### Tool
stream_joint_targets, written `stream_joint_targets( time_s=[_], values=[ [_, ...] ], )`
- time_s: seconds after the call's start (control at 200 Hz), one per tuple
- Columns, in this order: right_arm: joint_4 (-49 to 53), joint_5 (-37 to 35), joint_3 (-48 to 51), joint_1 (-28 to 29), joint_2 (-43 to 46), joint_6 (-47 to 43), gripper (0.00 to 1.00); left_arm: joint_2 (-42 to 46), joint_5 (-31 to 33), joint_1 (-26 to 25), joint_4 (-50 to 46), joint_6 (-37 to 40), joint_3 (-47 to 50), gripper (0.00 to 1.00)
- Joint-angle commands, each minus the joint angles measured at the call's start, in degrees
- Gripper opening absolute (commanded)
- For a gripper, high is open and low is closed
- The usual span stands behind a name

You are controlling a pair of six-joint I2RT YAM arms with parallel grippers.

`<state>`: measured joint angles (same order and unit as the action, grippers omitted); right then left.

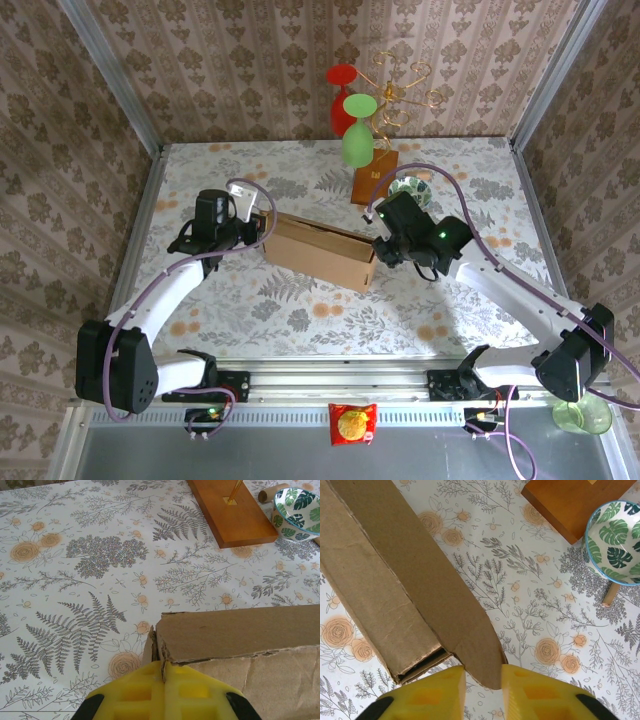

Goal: Fold the paper box

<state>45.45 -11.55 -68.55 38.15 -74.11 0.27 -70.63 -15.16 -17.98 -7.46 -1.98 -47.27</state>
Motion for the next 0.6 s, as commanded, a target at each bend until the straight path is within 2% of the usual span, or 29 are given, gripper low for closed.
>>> stream_joint_targets(
  time_s=[0.0, 0.15, 0.415, 0.595],
  values=[
    [0.6, -1.3, -0.7, 0.3, -1.1, 0.0, 0.22, -0.3, 0.5, -0.5, -6.8, -1.1, 0.2, 0.0],
    [-0.3, -1.8, 0.4, 0.3, -1.0, 0.6, 0.2, -0.3, 0.4, -0.7, -6.9, -1.1, 0.1, 0.0],
    [-0.9, -2.2, 0.3, 0.9, -0.9, 2.8, 0.0, -0.1, 0.7, -1.1, -6.9, -1.8, 0.1, 0.0],
    [0.2, -1.8, -1.0, 2.2, -1.3, 7.8, 0.0, 0.3, 0.8, -1.6, -6.3, -2.7, 0.6, 0.0]
  ],
)
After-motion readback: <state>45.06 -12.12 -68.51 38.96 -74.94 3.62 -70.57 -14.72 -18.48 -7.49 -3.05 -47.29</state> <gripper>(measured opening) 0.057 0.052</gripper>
